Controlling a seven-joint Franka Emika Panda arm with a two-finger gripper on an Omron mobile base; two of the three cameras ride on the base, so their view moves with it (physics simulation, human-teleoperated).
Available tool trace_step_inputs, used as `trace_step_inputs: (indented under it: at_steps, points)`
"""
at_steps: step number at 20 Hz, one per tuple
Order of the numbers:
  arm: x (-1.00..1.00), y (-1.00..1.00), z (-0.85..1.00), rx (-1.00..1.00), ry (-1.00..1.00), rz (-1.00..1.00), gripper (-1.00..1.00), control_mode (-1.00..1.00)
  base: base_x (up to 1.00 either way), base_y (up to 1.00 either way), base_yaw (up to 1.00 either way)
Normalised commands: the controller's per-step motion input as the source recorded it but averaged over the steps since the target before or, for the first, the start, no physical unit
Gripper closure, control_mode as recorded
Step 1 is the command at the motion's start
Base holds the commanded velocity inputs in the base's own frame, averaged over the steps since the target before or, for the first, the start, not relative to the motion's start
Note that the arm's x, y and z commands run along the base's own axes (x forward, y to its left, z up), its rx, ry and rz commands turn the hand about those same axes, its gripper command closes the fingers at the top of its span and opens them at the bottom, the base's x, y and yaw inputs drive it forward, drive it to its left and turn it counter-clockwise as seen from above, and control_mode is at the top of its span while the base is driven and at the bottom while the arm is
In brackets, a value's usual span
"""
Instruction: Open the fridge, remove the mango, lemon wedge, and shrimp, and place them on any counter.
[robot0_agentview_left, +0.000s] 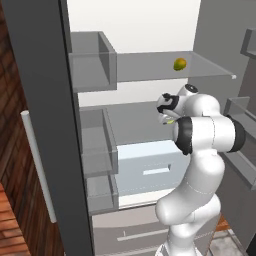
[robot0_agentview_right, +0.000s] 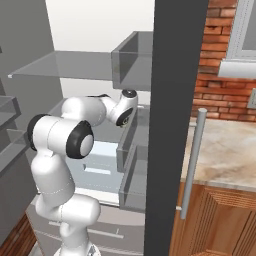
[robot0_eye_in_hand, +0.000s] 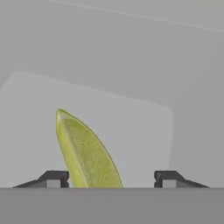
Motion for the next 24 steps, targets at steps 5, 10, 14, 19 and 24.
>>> trace_step_inputs:
  at_steps: [5, 10, 14, 19, 24]
  points:
    - [-0.01, 0.2, -0.43, 0.0, 0.0, 0.01, 1.0, -1.0, 0.0, 0.0, 0.0]
    - [0.0, 0.04, -0.13, 0.0, 0.0, 0.0, 1.0, -1.0, 0.0, 0.0, 0.0]
    - [-0.04, 0.0, -0.05, 0.0, 0.0, 0.0, 1.0, -1.0, 0.0, 0.0, 0.0]
    - [-0.29, 0.07, -0.23, 0.0, -0.01, 0.0, 1.0, -1.0, 0.0, 0.0, 0.0]
    - [-0.55, 0.13, 0.09, 0.0, -0.02, -0.01, 1.0, -1.0, 0.0, 0.0, 0.0]
